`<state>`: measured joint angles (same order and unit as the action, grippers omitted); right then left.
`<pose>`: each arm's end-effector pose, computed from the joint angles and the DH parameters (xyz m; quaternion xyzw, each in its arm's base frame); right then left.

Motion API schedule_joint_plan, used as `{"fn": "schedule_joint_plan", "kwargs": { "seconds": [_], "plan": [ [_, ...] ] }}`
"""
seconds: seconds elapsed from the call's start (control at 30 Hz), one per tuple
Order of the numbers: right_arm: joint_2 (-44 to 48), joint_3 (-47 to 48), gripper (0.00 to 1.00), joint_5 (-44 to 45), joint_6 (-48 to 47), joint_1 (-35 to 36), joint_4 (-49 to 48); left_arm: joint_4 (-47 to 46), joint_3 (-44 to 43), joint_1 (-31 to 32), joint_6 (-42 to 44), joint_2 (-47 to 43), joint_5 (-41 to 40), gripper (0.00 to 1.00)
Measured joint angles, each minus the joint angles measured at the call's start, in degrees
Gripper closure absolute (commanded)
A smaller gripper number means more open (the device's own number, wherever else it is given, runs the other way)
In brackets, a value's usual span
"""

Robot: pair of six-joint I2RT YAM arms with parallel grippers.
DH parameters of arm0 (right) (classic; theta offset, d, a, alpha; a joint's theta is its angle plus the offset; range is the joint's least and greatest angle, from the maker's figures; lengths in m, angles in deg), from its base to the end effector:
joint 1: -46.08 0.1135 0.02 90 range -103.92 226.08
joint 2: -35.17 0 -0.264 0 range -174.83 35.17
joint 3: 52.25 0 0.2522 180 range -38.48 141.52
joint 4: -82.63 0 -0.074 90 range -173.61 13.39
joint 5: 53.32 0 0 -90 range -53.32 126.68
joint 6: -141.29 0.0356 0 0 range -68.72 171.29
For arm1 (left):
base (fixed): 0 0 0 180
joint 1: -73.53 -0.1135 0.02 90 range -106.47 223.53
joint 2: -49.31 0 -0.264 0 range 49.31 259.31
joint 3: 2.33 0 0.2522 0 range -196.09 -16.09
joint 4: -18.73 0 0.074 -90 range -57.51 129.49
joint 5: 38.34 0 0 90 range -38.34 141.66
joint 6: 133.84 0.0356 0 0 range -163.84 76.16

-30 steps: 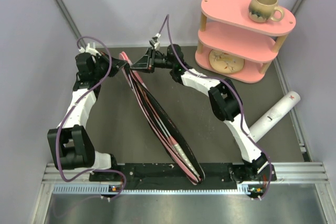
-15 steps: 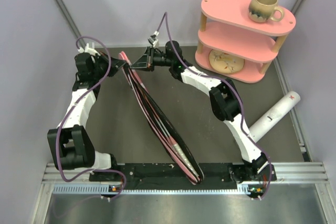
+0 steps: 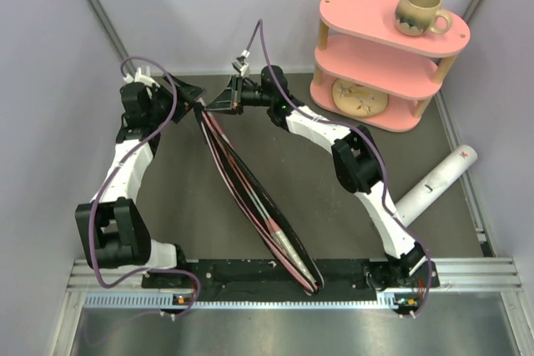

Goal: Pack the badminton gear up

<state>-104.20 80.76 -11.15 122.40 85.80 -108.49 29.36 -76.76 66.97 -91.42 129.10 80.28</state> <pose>0.4205 0.3836 0.2656 -0.1197 0.6766 0.7096 0.1558 0.3253 0.0202 0.3208 -0.2197 0.7567 -0.3892 0.4771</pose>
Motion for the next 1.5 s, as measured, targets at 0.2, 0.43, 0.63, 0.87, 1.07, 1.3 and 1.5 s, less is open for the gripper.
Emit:
{"fn": "schedule_joint_plan", "kwargs": {
  "seconds": [0.2, 0.43, 0.63, 0.87, 1.07, 1.3, 1.5],
  "plan": [
    [0.0, 0.0, 1.0, -0.2, 0.0, 0.2, 0.0, 1.3, -3.6, 0.0, 0.7, 3.3, -2.5, 0.45],
    [0.0, 0.0, 1.0, 0.4, -0.6, 0.2, 0.5, 3.9, -8.1, 0.0, 1.9, 8.3, -5.7, 0.87],
    [0.0, 0.0, 1.0, 1.4, -1.6, 0.2, 1.0, 6.8, -10.0, 0.7, 3.0, 9.5, -8.4, 1.0],
    [3.5, -5.6, 1.0, 3.0, -3.0, 0.5, 0.5, 8.7, -10.6, 1.2, 3.5, 9.5, -11.2, 1.0],
    [9.2, -11.0, 1.0, 2.2, -3.7, 1.3, -0.6, 12.9, -12.8, 1.4, 3.1, 9.5, -18.1, 1.0],
    [13.3, -13.7, 0.77, 1.4, -6.1, 1.8, 0.2, 13.9, -14.0, 1.4, 2.6, 9.6, -20.5, 1.0],
    [8.8, -8.3, 0.57, 1.2, -3.9, 0.4, 1.2, 12.9, -12.3, 1.4, 1.6, 8.5, -20.5, 1.0]
  ]
}}
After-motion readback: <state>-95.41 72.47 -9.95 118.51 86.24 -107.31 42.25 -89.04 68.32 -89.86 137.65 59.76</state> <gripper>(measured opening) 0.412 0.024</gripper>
